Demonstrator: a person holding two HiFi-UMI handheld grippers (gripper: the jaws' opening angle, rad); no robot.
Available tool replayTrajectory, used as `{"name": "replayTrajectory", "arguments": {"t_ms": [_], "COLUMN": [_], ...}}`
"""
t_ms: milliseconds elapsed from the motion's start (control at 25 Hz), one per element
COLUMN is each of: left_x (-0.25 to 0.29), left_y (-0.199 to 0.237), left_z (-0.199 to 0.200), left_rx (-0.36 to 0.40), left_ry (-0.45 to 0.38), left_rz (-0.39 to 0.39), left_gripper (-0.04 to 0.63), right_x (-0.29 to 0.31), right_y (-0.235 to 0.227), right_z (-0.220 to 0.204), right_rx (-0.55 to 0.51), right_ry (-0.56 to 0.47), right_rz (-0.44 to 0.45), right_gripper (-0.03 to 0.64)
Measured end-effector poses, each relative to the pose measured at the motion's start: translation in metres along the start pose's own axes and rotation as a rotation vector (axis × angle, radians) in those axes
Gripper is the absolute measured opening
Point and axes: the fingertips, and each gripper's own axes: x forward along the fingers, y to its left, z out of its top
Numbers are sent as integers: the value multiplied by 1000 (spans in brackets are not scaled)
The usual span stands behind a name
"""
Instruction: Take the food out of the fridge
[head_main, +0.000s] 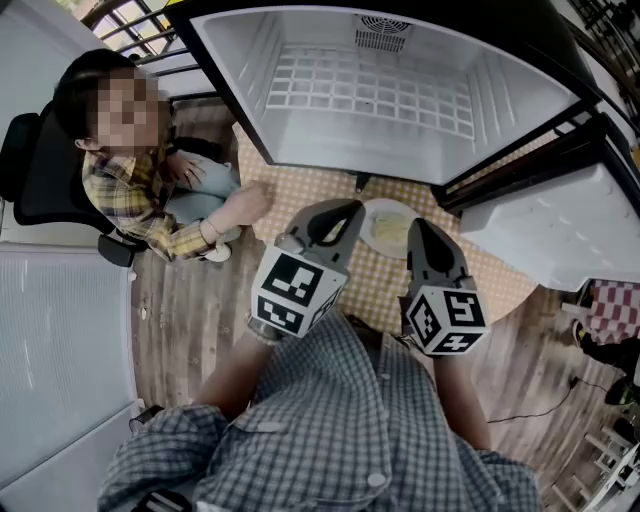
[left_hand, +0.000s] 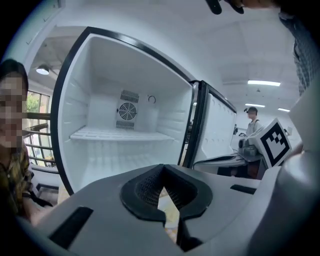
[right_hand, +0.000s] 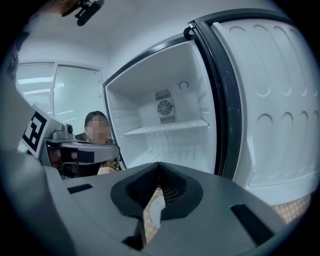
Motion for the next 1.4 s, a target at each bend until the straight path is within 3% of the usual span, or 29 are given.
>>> {"name": "replayTrajectory", "arguments": {"t_ms": [480,1400], "left_x": [-5,2], "left_y": [-8,-11], "left_z": [13,3], "left_rx": [29,7], "left_ry": [-37,-3], "left_rz": [-26,-58], "left_gripper": [6,6], "right_x": [-1,6], "right_y": [2,3], "right_z": [18,9], "right_rx": [5,9], "right_ry": [-31,7], "right_rz": [15,36], "right_gripper": [9,9]}}
